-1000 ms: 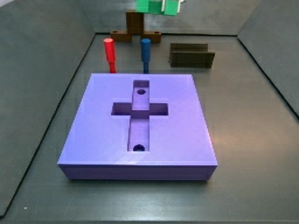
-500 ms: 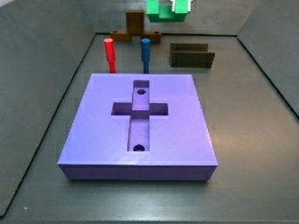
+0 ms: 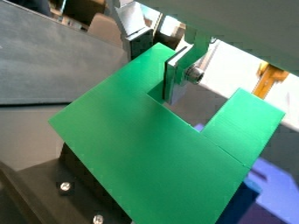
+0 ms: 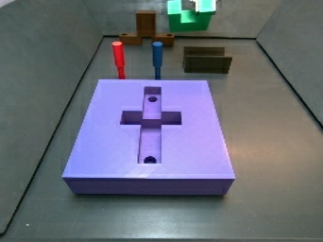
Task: Pick up the green object. Move up. Place the green object on the fixture. Regrasp the green object. Move to above the board. Insert the green object.
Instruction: Place the green object on the fixture.
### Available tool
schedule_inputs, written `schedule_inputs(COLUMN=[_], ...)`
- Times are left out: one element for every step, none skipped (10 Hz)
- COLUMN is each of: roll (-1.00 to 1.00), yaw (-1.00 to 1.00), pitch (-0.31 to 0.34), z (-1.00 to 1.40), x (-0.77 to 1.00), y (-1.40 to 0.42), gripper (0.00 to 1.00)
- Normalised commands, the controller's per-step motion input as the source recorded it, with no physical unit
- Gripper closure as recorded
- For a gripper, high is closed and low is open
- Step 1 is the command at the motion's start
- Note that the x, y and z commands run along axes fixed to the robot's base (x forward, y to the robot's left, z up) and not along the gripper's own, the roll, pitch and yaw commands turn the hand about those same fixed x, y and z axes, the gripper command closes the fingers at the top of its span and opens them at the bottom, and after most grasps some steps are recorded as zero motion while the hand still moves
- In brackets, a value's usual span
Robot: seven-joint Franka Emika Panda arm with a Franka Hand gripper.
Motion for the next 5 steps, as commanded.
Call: schedule_inputs(roll=[-0.05,0.00,-0.01,-0.11,-0.14], yaw=[0.00,-0.02,-0.05,0.00,0.00], pitch=[0.046,0.009,-0.057,-0.234,-0.223], z=[0.00,-0.15,-0.22,-0.22,-0.22], x=[0.11,0.25,0.12,0.36,0.85], y=[0.00,-0.01,-0.03,0.00,-0.09], gripper=[1.00,1.00,1.00,1.00,1.00])
